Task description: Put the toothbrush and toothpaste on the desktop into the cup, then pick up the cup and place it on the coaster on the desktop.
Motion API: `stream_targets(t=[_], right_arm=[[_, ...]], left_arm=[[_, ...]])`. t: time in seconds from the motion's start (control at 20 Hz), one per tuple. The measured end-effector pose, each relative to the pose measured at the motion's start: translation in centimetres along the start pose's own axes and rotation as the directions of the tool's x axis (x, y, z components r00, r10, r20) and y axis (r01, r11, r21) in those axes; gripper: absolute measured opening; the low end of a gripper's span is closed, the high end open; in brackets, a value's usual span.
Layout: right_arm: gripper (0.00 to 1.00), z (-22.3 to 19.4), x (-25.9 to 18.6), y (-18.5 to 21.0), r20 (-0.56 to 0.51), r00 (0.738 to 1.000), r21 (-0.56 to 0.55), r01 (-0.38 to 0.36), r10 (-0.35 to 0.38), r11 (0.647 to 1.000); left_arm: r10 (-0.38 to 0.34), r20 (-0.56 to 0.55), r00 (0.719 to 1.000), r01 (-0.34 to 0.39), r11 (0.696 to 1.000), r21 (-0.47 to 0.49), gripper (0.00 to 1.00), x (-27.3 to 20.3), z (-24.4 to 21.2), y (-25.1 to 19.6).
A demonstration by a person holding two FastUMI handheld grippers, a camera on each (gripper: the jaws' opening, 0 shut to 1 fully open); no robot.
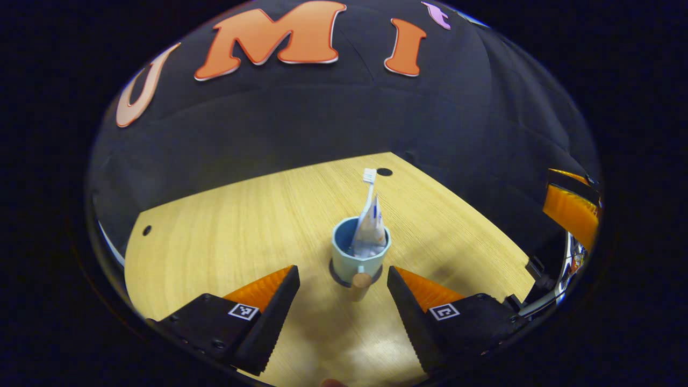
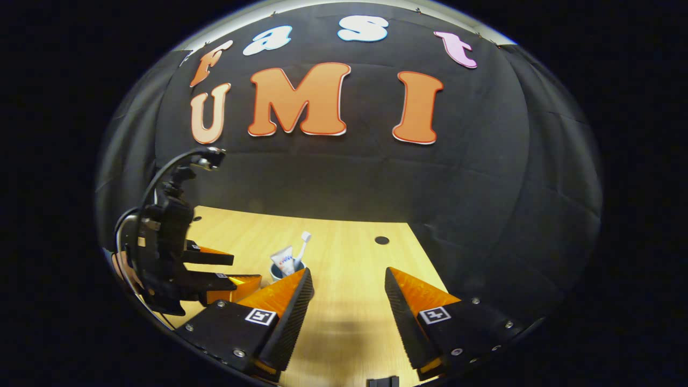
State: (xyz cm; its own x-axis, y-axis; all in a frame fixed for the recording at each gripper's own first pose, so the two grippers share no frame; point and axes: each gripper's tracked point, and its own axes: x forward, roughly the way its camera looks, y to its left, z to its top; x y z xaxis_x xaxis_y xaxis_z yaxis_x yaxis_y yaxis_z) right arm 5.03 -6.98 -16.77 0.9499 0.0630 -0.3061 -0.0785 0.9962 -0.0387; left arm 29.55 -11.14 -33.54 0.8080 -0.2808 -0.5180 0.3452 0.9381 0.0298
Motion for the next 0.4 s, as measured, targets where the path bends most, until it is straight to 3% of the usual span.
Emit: stream_targets(t=[0.1,0.4], right_arm=[[0.89,0.9,0.2,0.9,0.038,0.998,-0.012,-0.043,0.044,0.999],[0.94,5.0,-1.6,2.9,0.195,0.970,-0.087,-0.131,0.146,0.987]], left_arm=[[0.058,0.068,0.996,-0.057,0.998,-0.013,0.98,-2.4,1.3,1.4],[0.241,0.259,0.935,-0.217,0.969,-0.118,0.98,-11.2,4.4,5.0]])
